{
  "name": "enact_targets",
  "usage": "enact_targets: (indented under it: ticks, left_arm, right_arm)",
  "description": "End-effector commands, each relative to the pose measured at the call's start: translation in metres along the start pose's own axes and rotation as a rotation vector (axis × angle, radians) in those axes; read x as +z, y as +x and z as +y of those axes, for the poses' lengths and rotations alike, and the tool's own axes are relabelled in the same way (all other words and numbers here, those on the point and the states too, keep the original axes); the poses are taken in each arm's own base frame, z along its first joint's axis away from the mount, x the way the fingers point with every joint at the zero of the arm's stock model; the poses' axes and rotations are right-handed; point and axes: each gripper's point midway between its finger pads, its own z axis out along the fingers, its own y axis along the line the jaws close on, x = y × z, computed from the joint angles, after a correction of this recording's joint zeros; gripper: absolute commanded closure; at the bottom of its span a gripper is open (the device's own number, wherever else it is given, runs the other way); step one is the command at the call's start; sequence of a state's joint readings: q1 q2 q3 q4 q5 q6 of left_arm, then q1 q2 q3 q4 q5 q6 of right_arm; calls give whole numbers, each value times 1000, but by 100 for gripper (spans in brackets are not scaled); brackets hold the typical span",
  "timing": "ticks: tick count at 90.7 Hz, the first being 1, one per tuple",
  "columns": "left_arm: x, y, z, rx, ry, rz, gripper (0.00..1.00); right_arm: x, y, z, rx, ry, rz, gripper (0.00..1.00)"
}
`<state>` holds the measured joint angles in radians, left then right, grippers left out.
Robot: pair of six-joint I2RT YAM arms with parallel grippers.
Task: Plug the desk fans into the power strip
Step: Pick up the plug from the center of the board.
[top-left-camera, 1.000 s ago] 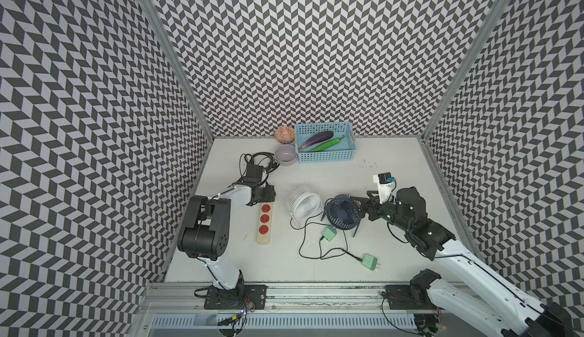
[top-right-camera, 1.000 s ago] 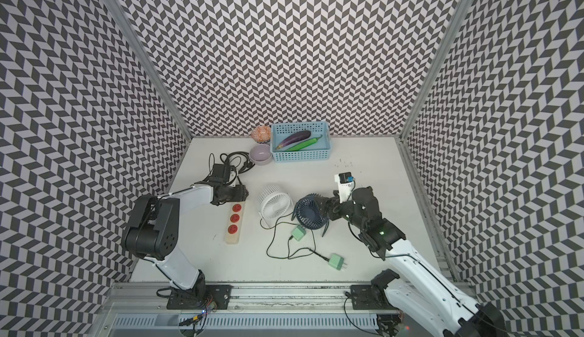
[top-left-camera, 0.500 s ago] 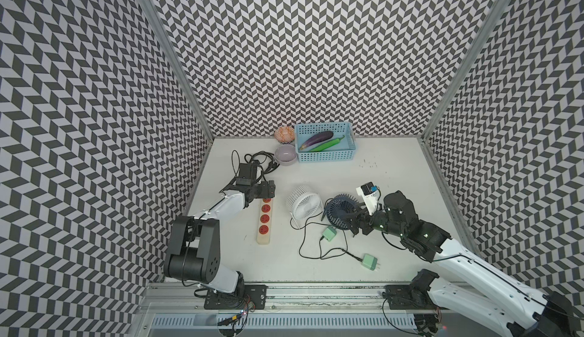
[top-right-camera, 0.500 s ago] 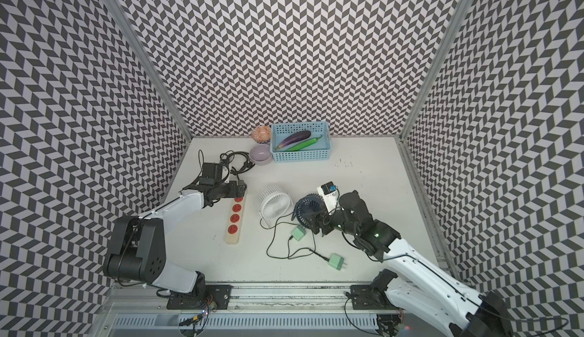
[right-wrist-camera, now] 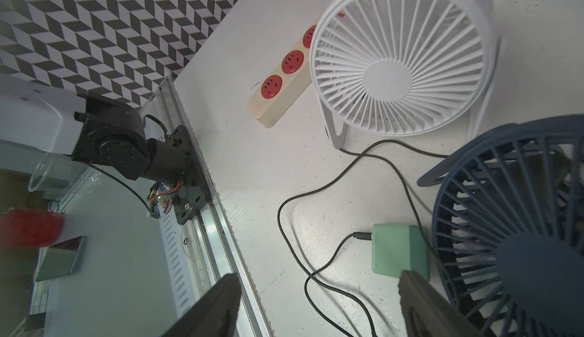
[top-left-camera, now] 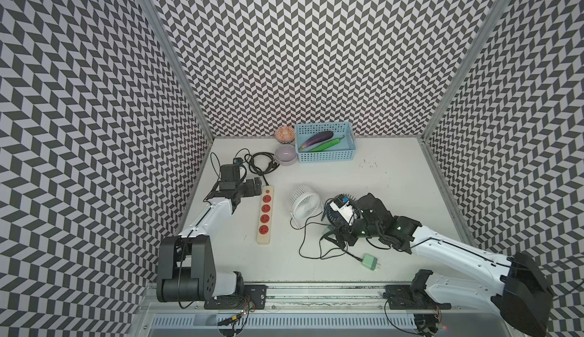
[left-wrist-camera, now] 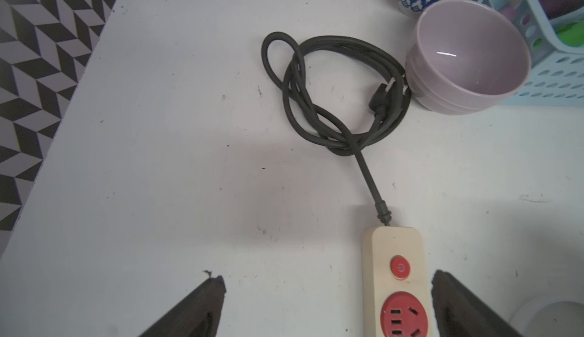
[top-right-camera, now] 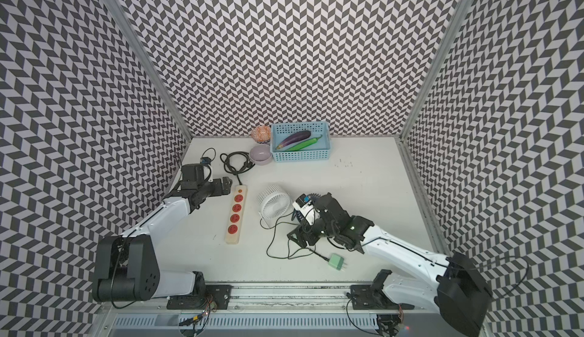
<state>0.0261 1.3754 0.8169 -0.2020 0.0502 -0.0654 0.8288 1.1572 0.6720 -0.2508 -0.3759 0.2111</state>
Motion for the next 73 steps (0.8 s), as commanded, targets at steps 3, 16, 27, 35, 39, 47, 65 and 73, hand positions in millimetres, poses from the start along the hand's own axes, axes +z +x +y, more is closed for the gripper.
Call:
enact_targets:
  ticks: [3, 16, 27, 35, 39, 47, 65, 73]
  left_arm:
    - [-7, -9, -2, -16, 34, -44, 0]
    - [-10, -11, 2, -21, 29, -56, 0]
    - [-13, -14, 5, -29, 27, -69, 0]
    - [-14, -13, 6, -34, 27, -72, 0]
    - [-15, -13, 7, -37, 28, -73, 0]
    - [-16, -13, 8, -42, 31, -77, 0]
    - [-18, -14, 11, -52, 31, -85, 0]
    - [-18, -15, 12, -56, 29, -90, 0]
  right_arm:
    - [9, -9, -6, 12, 30, -30, 18]
    - [15, -10, -27, 24, 133, -35, 18]
    - [16, -12, -41, 26, 204, -43, 18]
    - [16, -14, -51, 21, 244, -46, 19]
    - [17, -14, -55, 18, 252, -40, 18]
    - [18, -13, -63, 13, 272, -28, 18]
    - [11, -26, -79, -14, 315, -46, 18]
    - [9, -34, -81, -37, 321, -54, 18]
